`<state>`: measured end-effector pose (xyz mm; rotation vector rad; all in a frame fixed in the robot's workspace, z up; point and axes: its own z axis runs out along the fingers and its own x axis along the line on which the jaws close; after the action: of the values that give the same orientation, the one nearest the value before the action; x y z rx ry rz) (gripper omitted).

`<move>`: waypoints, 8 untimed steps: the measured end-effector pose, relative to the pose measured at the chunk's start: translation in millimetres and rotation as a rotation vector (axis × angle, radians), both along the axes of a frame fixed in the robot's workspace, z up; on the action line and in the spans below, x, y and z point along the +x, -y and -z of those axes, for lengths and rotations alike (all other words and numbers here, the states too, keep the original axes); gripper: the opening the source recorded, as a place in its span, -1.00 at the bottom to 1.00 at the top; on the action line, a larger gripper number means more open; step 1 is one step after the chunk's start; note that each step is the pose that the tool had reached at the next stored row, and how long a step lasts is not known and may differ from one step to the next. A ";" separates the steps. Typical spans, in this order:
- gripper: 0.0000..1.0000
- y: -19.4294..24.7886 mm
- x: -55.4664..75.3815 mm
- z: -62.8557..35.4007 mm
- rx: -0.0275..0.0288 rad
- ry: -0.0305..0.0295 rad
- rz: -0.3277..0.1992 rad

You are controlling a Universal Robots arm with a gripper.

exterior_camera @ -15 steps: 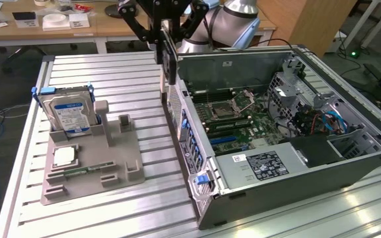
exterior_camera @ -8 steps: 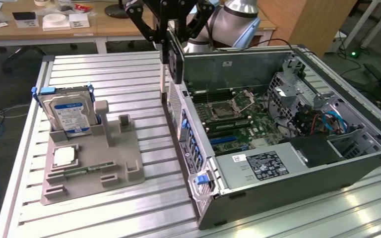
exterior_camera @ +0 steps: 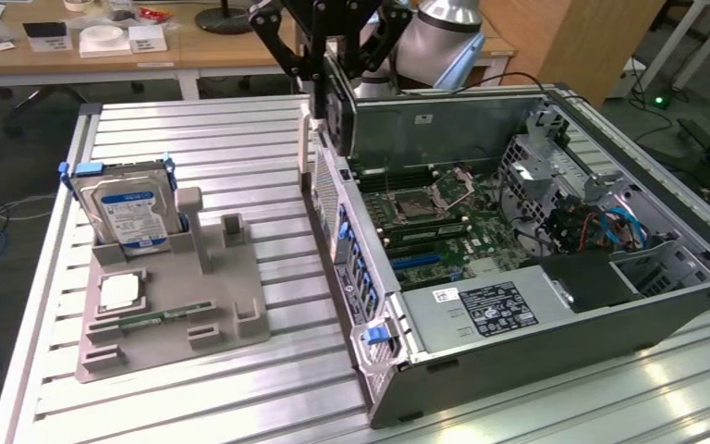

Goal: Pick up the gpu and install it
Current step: 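Pick up the gpu and move the gpu toward the slot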

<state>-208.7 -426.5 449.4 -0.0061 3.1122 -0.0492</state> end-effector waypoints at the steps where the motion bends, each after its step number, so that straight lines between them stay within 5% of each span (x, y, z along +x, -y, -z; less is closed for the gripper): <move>1: -0.44 0.0 1.4 0.0 0.0000 0.0000 0.000; 8: -0.44 0.0 12.1 0.1 0.0000 0.0000 -0.001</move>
<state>-196.6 -426.6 449.3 -0.0073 3.1122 -0.0493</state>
